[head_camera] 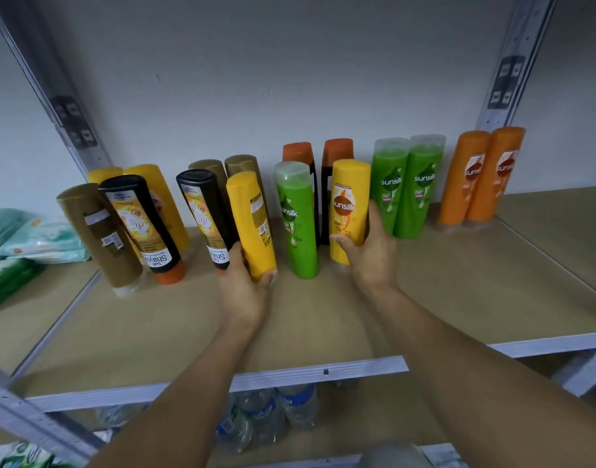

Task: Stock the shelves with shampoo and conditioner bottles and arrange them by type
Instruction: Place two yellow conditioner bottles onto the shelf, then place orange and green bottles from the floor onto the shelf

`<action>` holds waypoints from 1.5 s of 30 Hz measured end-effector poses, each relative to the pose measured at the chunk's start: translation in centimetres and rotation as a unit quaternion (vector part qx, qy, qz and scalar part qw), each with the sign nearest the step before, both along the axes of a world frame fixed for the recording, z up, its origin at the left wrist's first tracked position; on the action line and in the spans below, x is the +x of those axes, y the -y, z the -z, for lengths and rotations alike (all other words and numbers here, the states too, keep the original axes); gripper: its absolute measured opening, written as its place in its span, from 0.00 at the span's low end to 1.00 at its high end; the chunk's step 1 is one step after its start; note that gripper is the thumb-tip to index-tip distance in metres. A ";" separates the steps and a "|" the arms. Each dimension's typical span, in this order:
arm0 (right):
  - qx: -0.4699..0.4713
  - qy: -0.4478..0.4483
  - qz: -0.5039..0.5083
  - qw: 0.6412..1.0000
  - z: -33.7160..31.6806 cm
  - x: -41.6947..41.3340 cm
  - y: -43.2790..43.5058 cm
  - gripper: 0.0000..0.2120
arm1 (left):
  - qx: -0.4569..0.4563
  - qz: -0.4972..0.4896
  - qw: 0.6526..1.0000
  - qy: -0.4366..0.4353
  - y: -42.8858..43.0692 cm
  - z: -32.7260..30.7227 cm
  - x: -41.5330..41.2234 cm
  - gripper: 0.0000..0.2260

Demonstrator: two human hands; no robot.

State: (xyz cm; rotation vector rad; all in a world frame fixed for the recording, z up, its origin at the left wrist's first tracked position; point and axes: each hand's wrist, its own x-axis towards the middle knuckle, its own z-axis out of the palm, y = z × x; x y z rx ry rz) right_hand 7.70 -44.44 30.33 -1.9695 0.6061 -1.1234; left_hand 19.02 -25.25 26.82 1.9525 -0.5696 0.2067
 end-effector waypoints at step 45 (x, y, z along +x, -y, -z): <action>-0.136 -0.499 -0.096 0.850 6.8 -28.5 -8.4 0.33 | 0.438 0.152 0.878 0.115 -8.1 1.2 -19.4 0.35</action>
